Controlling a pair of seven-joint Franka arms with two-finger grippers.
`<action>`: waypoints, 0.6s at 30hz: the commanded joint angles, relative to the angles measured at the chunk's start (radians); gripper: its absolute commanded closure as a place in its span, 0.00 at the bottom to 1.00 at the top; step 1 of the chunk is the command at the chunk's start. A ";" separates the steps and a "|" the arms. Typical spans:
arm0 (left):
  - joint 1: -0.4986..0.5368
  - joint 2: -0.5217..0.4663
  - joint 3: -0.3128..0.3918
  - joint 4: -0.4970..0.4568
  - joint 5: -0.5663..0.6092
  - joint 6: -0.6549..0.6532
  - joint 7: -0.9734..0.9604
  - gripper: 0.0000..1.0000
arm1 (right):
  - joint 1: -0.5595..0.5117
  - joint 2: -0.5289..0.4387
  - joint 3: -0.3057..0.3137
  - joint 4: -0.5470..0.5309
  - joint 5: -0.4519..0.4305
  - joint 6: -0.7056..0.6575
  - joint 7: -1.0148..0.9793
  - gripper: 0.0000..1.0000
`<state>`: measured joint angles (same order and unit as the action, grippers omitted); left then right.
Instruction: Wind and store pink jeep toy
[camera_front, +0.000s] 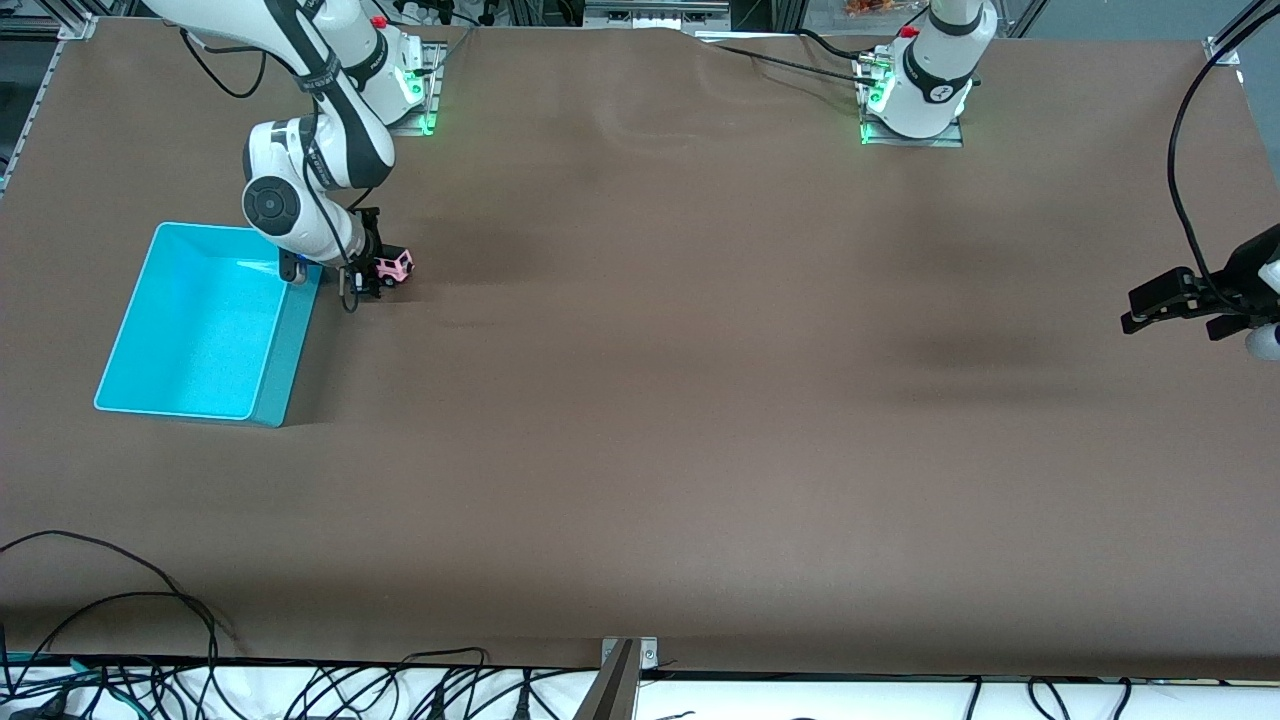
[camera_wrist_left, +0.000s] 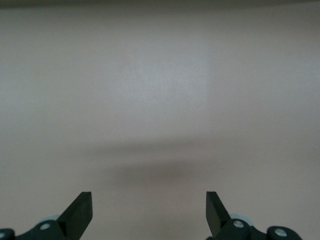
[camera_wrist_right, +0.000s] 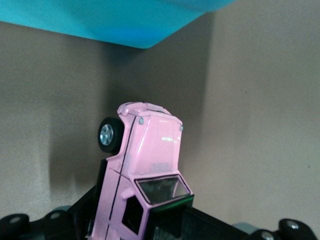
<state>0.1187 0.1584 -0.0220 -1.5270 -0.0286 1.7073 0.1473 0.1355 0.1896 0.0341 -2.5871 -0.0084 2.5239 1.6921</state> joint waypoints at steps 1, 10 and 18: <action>0.006 -0.020 -0.003 -0.022 -0.019 0.003 0.017 0.00 | 0.006 0.030 -0.005 0.033 -0.024 0.041 0.008 1.00; 0.006 -0.020 -0.004 -0.022 -0.019 0.003 0.017 0.00 | 0.006 -0.007 -0.006 0.094 -0.042 -0.120 -0.063 1.00; 0.006 -0.020 -0.004 -0.022 -0.019 0.003 0.017 0.00 | 0.004 -0.059 -0.016 0.140 -0.044 -0.234 -0.127 1.00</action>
<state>0.1187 0.1584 -0.0223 -1.5270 -0.0286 1.7073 0.1472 0.1374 0.1733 0.0300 -2.4689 -0.0318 2.3621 1.6035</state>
